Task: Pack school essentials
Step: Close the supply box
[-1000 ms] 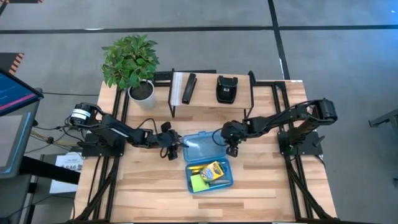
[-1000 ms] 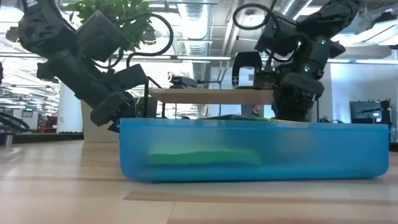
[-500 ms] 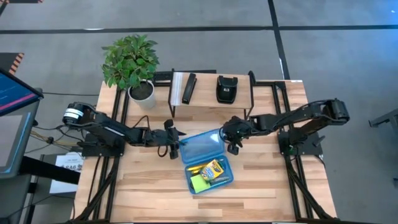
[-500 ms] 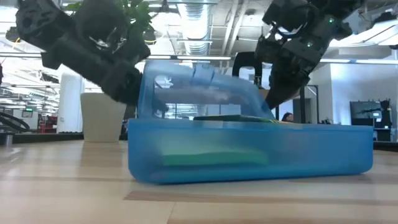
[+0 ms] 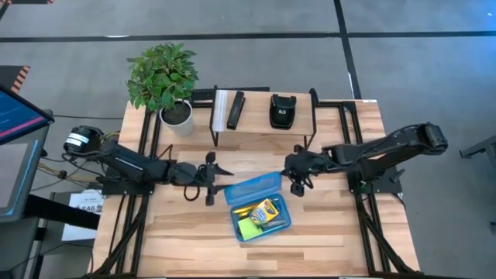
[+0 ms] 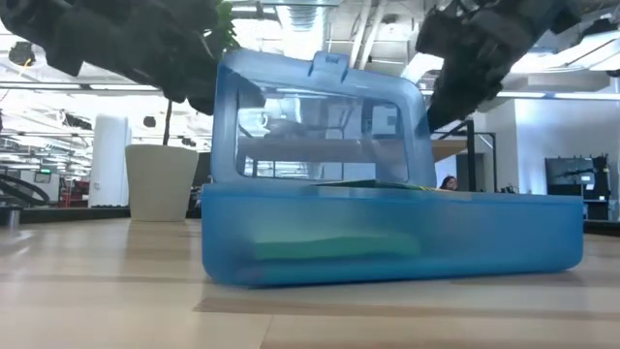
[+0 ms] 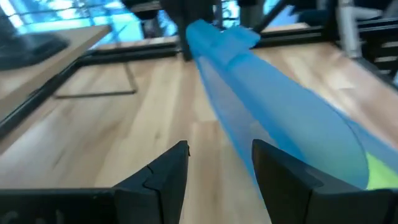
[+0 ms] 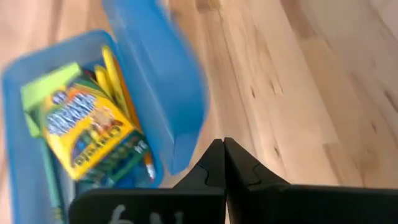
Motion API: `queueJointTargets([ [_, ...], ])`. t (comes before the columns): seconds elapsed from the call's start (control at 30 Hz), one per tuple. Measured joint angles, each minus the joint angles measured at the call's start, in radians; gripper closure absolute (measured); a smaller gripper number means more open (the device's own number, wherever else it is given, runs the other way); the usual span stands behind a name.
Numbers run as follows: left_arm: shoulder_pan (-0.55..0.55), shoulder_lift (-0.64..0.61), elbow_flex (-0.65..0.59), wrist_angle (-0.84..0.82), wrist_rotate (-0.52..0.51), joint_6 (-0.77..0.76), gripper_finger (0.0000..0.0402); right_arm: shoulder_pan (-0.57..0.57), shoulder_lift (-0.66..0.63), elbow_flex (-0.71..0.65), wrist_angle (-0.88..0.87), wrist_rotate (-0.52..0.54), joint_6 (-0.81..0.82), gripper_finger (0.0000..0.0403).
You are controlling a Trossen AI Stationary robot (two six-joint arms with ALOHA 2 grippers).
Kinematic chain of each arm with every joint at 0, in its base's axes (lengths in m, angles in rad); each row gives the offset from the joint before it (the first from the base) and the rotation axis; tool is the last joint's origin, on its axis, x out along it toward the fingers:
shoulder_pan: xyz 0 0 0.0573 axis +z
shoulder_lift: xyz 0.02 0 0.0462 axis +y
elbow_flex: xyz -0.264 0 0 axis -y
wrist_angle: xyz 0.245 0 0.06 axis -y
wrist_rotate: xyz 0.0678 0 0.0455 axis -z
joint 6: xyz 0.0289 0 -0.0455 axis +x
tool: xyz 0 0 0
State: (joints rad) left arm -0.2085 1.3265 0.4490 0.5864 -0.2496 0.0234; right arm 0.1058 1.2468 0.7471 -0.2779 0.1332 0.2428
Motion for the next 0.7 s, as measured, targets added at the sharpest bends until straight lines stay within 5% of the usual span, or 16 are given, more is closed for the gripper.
queueJointTargets([
  [0.43,-0.184,0.001,0.035,0.001,0.007,-0.014,0.0233,0.107,-0.124,0.000,0.081,0.079,0.045,0.0394],
  [0.7,-0.304,0.033,0.035,0.025,-0.090,-0.055,0.0233,0.196,0.036,0.001,0.325,0.078,0.048,0.0394],
])
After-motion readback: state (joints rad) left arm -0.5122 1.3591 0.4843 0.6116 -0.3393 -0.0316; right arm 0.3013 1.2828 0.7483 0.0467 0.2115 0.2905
